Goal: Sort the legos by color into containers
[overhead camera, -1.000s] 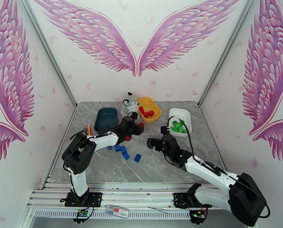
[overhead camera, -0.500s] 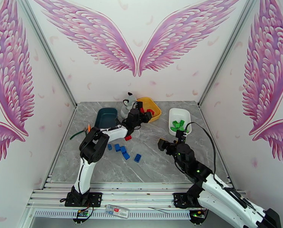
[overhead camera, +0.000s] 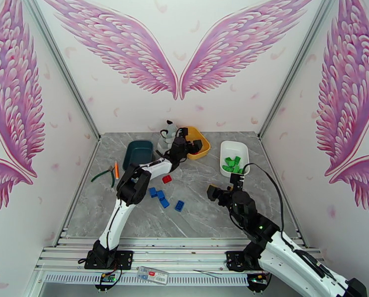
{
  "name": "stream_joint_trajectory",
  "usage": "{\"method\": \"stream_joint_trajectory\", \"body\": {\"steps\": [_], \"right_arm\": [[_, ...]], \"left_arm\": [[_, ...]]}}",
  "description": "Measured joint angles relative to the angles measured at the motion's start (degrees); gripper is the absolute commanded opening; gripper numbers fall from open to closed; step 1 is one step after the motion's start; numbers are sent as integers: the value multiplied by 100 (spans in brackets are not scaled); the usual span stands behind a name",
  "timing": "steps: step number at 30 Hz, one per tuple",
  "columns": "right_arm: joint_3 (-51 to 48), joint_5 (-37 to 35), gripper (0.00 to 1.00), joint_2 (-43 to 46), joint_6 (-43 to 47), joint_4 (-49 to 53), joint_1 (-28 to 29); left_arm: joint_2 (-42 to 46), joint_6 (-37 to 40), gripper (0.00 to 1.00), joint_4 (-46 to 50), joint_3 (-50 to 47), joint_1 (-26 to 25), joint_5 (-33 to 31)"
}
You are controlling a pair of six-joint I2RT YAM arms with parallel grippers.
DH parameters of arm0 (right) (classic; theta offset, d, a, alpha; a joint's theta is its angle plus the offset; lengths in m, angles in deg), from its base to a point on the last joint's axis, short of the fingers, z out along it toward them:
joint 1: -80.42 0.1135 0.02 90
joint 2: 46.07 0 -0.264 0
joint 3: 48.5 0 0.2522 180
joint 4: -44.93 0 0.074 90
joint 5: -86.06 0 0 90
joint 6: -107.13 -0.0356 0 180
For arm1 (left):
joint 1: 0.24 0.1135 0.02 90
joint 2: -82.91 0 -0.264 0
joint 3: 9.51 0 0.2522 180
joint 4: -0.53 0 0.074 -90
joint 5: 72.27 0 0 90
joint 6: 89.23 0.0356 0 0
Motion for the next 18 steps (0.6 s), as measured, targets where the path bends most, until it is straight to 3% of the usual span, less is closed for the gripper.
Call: {"method": "stream_joint_trajectory", "body": {"steps": [5, 9, 11, 13, 18], "right_arm": [[2, 26, 91, -264, 66, 0, 0], [9, 44, 86, -387, 105, 0, 0], [57, -2, 90, -490, 98, 20, 0], [179, -118, 100, -675, 20, 107, 0], [450, -221, 98, -1379, -11, 157, 0]], "left_arm": [[710, 258, 82, -264, -1134, -293, -85], [1816, 505, 83, -695, -2483, -634, -304], [2417, 636, 84, -907, -3077, -800, -472], [3112, 756, 85, -1071, -3681, -957, -723], [4409, 841, 90, -1300, -4972, -1056, -1394]]}}
